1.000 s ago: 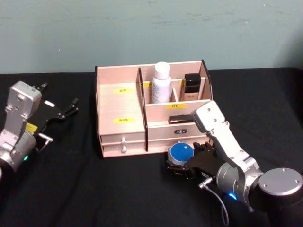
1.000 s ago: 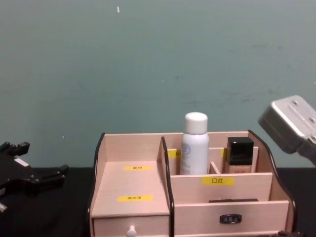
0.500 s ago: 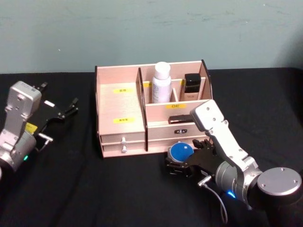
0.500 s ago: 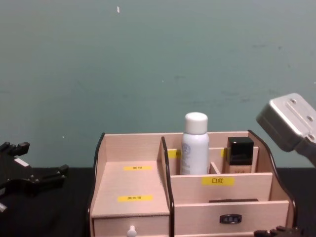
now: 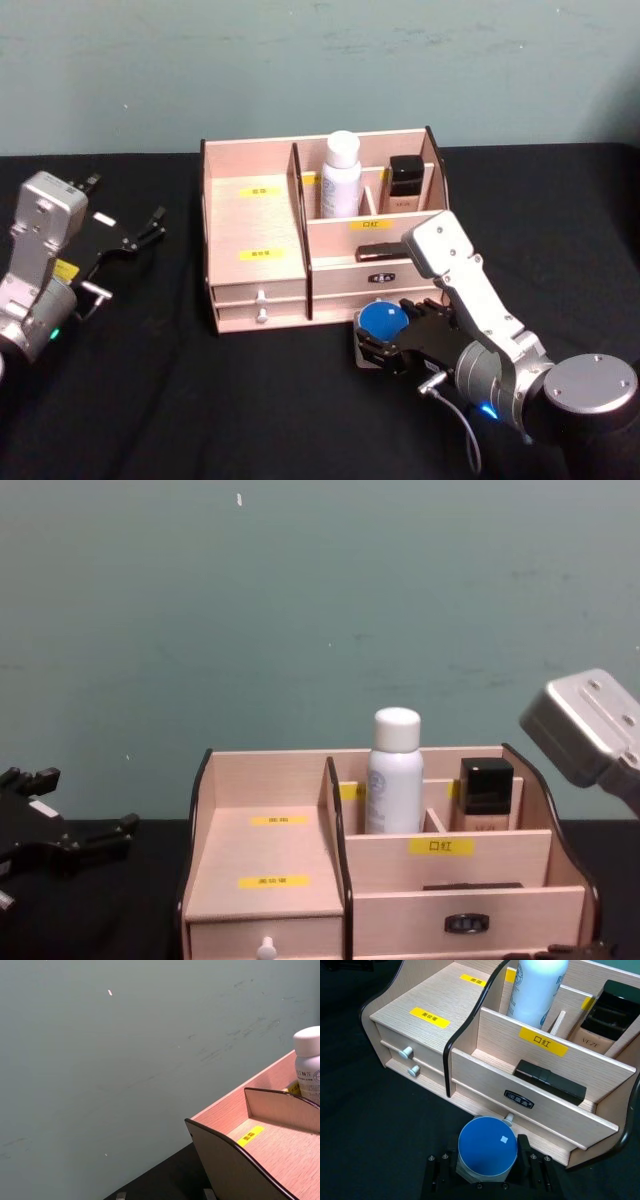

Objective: Pick up the facial cleanser and watermelon frost from the table and place them into the tiered storage box.

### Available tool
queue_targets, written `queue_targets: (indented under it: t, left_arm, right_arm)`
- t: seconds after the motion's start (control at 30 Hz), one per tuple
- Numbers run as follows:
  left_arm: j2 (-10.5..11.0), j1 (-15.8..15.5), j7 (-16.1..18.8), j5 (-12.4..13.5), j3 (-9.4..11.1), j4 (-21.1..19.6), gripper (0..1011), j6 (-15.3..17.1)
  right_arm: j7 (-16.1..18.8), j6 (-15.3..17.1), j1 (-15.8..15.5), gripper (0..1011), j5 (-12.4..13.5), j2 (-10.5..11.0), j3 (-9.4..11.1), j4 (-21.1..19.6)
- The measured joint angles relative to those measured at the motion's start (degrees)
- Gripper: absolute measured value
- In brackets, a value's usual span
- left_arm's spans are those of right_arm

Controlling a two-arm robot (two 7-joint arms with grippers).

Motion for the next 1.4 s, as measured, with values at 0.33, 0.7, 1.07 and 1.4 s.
queue_targets:
  t: [0.33,0.7,1.07,1.4]
  left_arm:
    - [0.0,0.0,0.0,0.0,0.0,0.0,1001,0.0]
    - [0.0,0.0,0.0,0.0,0.0,0.0,1001,0.0]
    - [0.0,0.0,0.0,0.0,0.0,0.0,1001,0.0]
    - [0.0,0.0,0.0,0.0,0.0,0.0,1001,0.0]
  right_arm:
    - [0.0,0.1,0.0,718,0.1,0.0,0.0,0.0]
    - [1.8,-1.4,-0.7,717,0.0,0.5,0.8,-1.2]
    - [6.4,-2.1,-2.4,718,-0.1,2.2,1.1,-7.4]
    - [9.0,-2.1,0.6,717,-0.2,1.7,-0.9,-9.4]
